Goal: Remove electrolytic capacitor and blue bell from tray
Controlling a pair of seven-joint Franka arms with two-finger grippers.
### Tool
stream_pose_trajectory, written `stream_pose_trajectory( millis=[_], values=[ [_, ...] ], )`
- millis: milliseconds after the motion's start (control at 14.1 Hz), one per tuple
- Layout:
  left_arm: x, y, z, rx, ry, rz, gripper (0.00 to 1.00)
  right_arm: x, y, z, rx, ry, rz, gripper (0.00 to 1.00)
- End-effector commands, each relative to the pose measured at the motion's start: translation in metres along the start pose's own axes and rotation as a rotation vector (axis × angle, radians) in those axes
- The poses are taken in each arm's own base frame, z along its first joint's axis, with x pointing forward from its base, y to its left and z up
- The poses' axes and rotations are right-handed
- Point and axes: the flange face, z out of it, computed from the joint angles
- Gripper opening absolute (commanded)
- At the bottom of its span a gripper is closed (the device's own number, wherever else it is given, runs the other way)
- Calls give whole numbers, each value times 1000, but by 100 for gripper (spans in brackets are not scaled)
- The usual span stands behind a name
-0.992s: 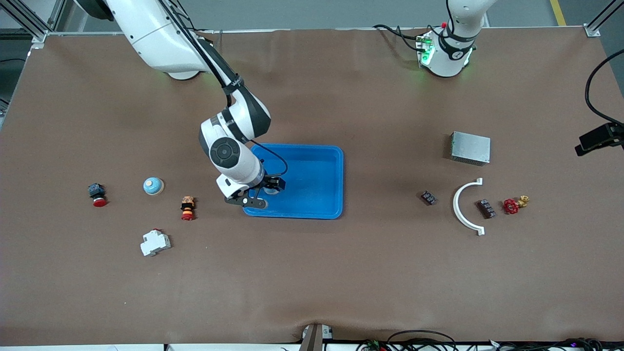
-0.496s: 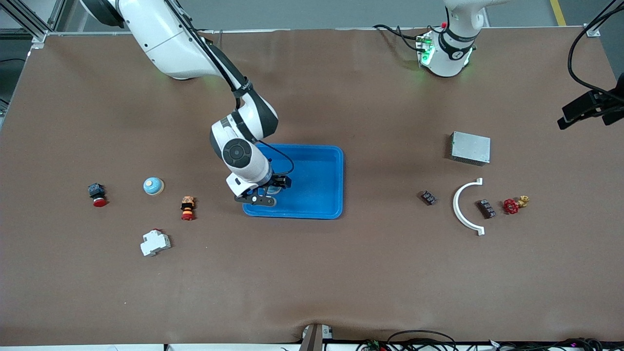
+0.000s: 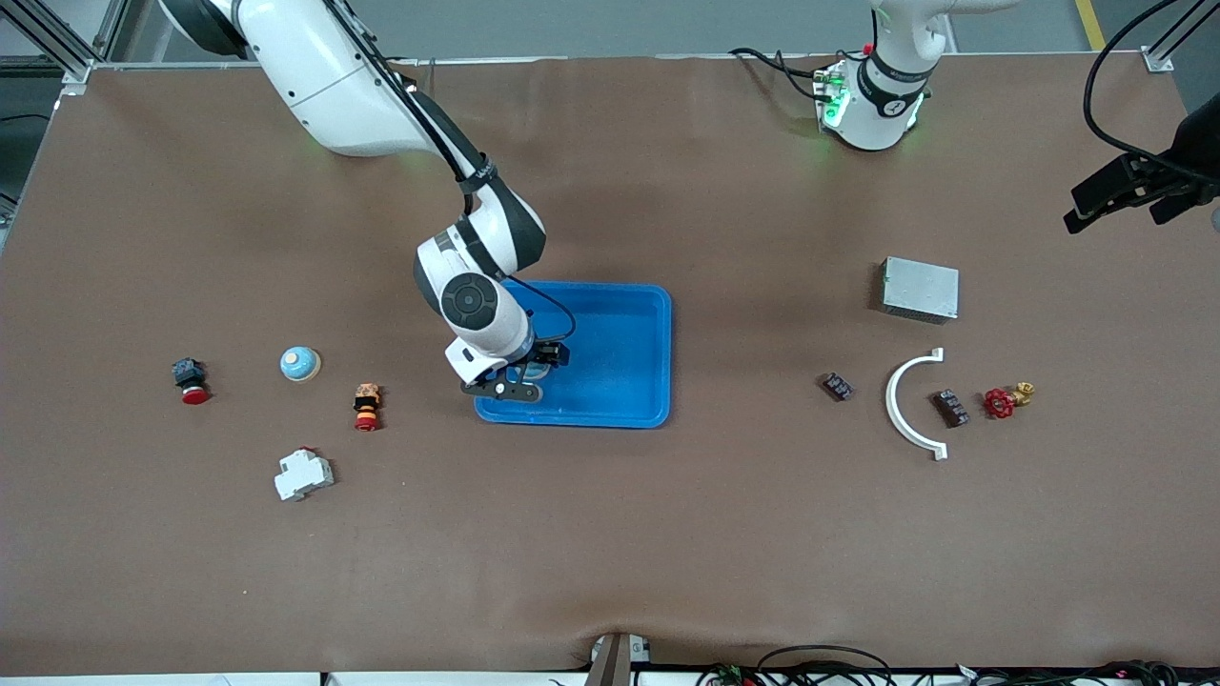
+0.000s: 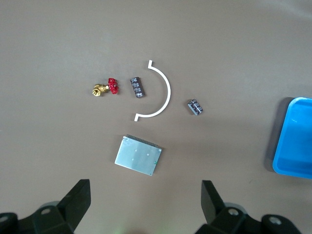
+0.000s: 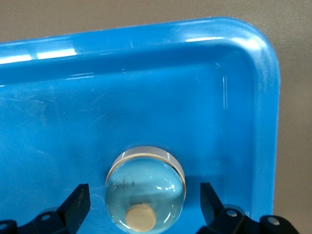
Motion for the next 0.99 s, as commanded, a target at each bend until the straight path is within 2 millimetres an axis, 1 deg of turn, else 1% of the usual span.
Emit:
stream_pose_trajectory(
  millis=[0, 71, 142, 213, 354, 425, 496, 567, 708, 779, 850, 921],
  values=[
    [-5, 3, 0, -19, 10, -10, 100, 0, -2, 1, -21, 18, 5, 100],
    [-5, 3, 0, -19, 13, -9, 100, 0, -2, 2, -22, 17, 7, 100],
    [-4, 5, -1, -23, 26, -7, 100, -1, -3, 2, -22, 19, 5, 87],
    [-4, 6, -1, -23, 29, -4, 100, -1, -3, 2, -21, 20, 6, 68],
    [-4, 6, -4, -22, 35, 0, 100, -1, -3, 3, -22, 19, 8, 41],
    [-4, 6, -4, -22, 31, 13, 100, 0, -4, 2, -20, 21, 8, 28],
    [-5, 8, -3, -21, 25, 17, 100, 0, -4, 1, -20, 21, 8, 20],
    [-8, 17, -3, -18, 15, 24, 100, -1, -4, 0, -22, 19, 6, 16],
    [-11, 26, -3, -15, 7, 34, 100, 5, 1, -13, -36, 0, 16, 16],
    [-13, 33, -2, -14, 6, 46, 100, 8, 4, -26, -54, -26, 22, 16],
    [-13, 36, -2, -12, 7, 51, 100, 17, 14, -58, -66, -46, 36, 16],
    [-13, 37, 0, -12, 4, 52, 100, 25, 23, -80, -81, -73, 54, 16]
  ],
)
